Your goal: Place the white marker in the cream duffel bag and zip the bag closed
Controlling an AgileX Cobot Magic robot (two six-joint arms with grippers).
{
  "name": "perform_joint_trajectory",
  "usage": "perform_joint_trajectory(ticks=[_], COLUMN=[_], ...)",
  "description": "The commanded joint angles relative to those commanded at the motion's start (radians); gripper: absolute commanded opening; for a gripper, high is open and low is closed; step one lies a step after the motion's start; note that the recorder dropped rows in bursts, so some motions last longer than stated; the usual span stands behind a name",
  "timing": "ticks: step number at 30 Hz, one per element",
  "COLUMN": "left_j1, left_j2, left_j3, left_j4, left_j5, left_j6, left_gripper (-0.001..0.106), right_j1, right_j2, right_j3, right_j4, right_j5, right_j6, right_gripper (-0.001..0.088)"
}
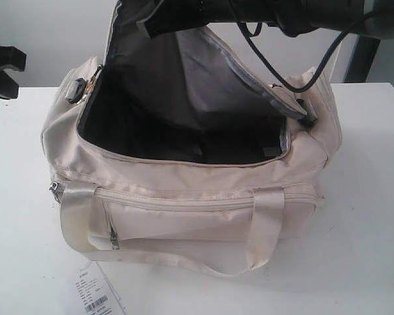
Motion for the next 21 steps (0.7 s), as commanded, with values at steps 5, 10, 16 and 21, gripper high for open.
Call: perform_joint_trajectory(ticks=[5,10,16,21], left_j1=[0.000,0.000,0.000,0.000], left_j2=[0.036,0.135,0.197,0.254], left_j3=[-0.017,-0.081,-0.130,-0.172], left_j4=[-0.140,-0.173,-0.176,-0.198], left_j5=[0.006,0.074,0.053,0.076], left_j6=[0.073,0.085,0.087,0.129], left_gripper=[0.056,0.062,0.062,0.062], right_j1=[0.000,0.000,0.000,0.000], right_j2=[0.000,0.000,0.000,0.000], right_j3=[0.000,0.000,0.000,0.000], right_j4=[0.000,0.000,0.000,0.000], right_j5=[0.000,0.000,0.000,0.000], right_j6=[0.000,0.000,0.000,0.000], right_gripper=[0.0000,0.0000,0.0000,0.0000])
